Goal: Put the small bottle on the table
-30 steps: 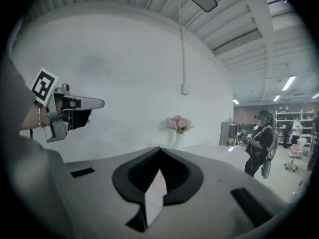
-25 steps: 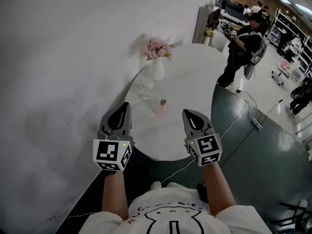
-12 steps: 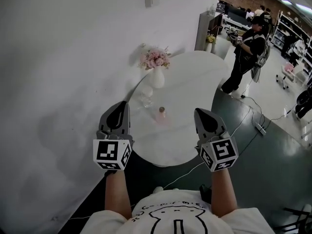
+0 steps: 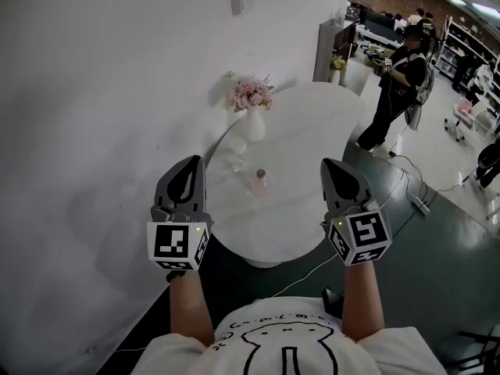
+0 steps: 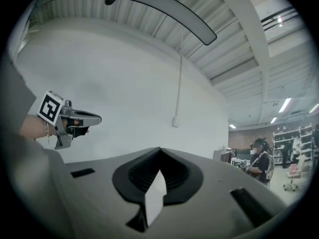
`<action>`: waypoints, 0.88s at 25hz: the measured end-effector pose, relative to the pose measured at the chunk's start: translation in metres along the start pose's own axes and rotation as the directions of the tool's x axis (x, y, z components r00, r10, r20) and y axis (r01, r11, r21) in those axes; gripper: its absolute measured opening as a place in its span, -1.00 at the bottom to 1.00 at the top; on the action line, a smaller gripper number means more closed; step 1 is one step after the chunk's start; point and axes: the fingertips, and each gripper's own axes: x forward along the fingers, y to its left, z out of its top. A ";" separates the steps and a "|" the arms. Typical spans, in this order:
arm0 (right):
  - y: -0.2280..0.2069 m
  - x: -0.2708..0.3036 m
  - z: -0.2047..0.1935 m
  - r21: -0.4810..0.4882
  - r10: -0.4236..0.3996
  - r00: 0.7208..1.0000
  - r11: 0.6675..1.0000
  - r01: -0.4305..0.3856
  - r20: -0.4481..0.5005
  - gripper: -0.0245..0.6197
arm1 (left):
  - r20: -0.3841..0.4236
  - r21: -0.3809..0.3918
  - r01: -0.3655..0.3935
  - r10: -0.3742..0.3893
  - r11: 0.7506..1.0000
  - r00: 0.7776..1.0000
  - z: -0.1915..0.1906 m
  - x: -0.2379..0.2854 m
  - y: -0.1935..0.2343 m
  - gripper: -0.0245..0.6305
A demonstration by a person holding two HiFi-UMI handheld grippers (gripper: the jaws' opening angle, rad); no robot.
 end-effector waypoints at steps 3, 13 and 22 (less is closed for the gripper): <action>0.000 -0.005 0.009 -0.006 -0.011 1.000 1.000 0.011 0.012 -0.94 | 0.017 0.019 -0.009 0.008 1.000 1.000 0.008 -0.007 0.002 -0.91; 0.001 -0.018 0.021 -0.010 -0.033 0.999 0.999 0.033 0.029 -0.94 | 0.040 0.024 0.001 -0.002 1.000 0.999 0.019 -0.016 -0.003 -0.91; 0.001 -0.024 0.025 -0.017 -0.031 0.999 0.999 0.032 0.030 -0.94 | 0.046 0.023 -0.017 0.015 1.000 0.999 0.026 -0.023 -0.002 -0.91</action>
